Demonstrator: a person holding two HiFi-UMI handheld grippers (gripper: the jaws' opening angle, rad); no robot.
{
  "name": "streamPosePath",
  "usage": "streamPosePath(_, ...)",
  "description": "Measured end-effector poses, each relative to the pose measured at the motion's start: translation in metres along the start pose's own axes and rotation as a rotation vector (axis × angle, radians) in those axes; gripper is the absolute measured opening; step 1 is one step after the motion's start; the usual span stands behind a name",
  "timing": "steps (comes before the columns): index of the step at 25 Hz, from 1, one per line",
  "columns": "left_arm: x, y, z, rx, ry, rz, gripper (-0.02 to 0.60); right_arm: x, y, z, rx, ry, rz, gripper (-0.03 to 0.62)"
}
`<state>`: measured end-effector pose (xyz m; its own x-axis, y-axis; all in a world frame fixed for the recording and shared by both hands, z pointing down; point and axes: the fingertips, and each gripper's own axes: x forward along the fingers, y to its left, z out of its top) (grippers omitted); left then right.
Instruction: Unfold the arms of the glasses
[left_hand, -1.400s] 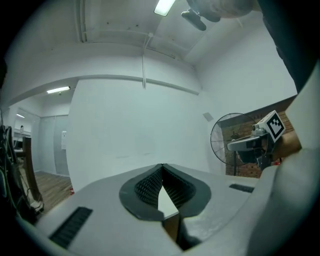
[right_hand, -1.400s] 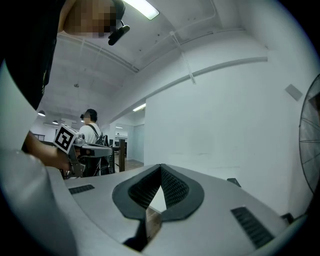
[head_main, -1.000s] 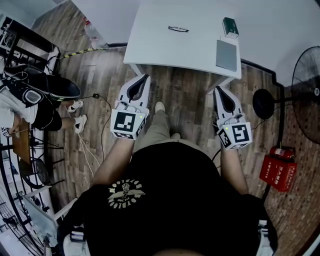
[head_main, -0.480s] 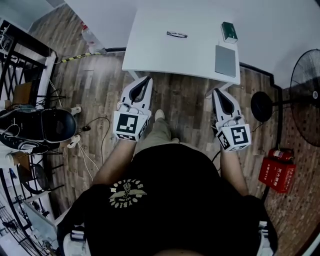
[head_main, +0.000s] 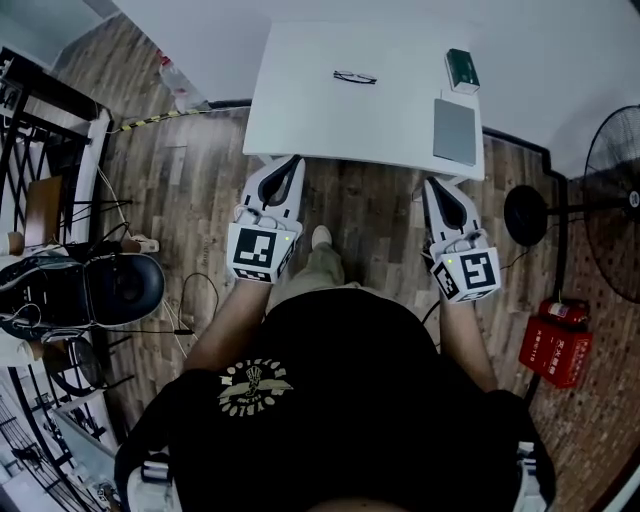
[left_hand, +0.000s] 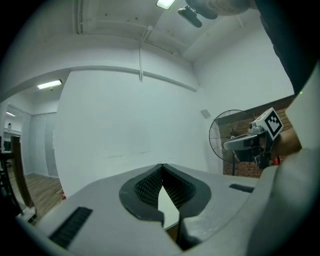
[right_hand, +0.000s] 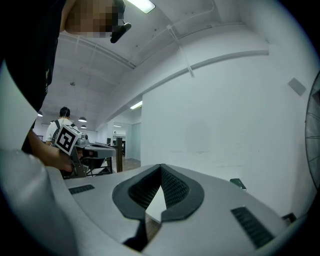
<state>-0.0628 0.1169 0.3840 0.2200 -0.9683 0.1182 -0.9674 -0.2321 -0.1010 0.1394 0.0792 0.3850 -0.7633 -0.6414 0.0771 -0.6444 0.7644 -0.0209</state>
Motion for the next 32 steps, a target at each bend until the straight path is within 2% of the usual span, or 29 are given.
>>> streamPosePath(16,0.079,0.046,-0.017,-0.005,0.056,-0.057,0.006,0.082,-0.035,-0.008,0.027,0.044,-0.008,0.002)
streamPosePath(23,0.109,0.075,-0.011,-0.007,0.034,-0.090,0.006,0.119,-0.038,0.002,0.008,0.052,-0.021,0.002)
streamPosePath(28,0.129,0.106,-0.002,-0.003,0.020,-0.082,0.006,0.147,-0.046,0.010,-0.004,0.051,-0.047,0.002)
streamPosePath(32,0.145,0.126,-0.007,-0.011,0.008,-0.115,0.006,0.170,-0.047,0.011,-0.012,0.058,-0.054,0.002)
